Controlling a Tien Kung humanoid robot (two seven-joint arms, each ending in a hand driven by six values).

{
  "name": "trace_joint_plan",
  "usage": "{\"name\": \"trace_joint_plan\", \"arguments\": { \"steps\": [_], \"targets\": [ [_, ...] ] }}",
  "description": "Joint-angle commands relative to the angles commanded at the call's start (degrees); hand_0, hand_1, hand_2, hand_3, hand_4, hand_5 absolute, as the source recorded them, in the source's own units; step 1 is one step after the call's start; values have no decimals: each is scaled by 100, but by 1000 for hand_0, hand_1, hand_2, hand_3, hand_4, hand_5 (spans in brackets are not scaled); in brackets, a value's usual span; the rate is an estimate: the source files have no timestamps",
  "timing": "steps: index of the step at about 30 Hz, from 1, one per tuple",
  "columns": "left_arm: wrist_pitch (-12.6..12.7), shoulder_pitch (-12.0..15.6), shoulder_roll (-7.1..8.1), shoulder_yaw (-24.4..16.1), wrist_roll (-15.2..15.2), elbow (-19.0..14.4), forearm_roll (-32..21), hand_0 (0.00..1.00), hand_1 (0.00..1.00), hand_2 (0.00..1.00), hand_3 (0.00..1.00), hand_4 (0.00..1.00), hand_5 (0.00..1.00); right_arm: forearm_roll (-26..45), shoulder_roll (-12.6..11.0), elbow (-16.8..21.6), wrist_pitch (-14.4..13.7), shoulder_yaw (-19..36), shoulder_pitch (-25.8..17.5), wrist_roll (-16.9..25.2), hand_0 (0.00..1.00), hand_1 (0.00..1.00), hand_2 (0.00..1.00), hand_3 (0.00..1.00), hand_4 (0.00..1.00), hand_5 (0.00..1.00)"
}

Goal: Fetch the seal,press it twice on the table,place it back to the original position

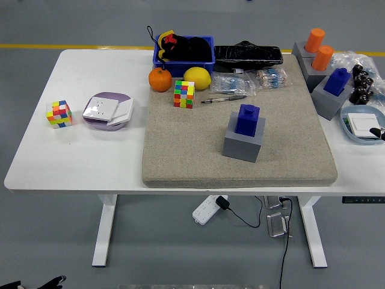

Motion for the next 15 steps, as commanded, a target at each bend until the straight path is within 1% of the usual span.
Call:
{"name": "trace_joint_plan", "arguments": {
  "steps": [8, 9, 15],
  "targets": [
    [12, -32, 6, 28, -10, -4, -21, 812, 785, 761, 798, 679, 428, 29, 7, 29, -3, 73, 18, -39, 843, 810, 796, 803, 998, 235],
    [12, -31, 10, 24, -6, -3, -17, 812, 785, 760, 798, 678, 427, 31, 7, 32, -2, 76, 18, -41, 839, 795, 787, 797, 996, 221],
    [11, -21, 22, -36, 14, 0, 39, 811, 785, 761, 799, 678, 428, 32, 7, 33, 37, 92, 18, -54, 841, 794, 776, 785, 990, 217]
  ]
}}
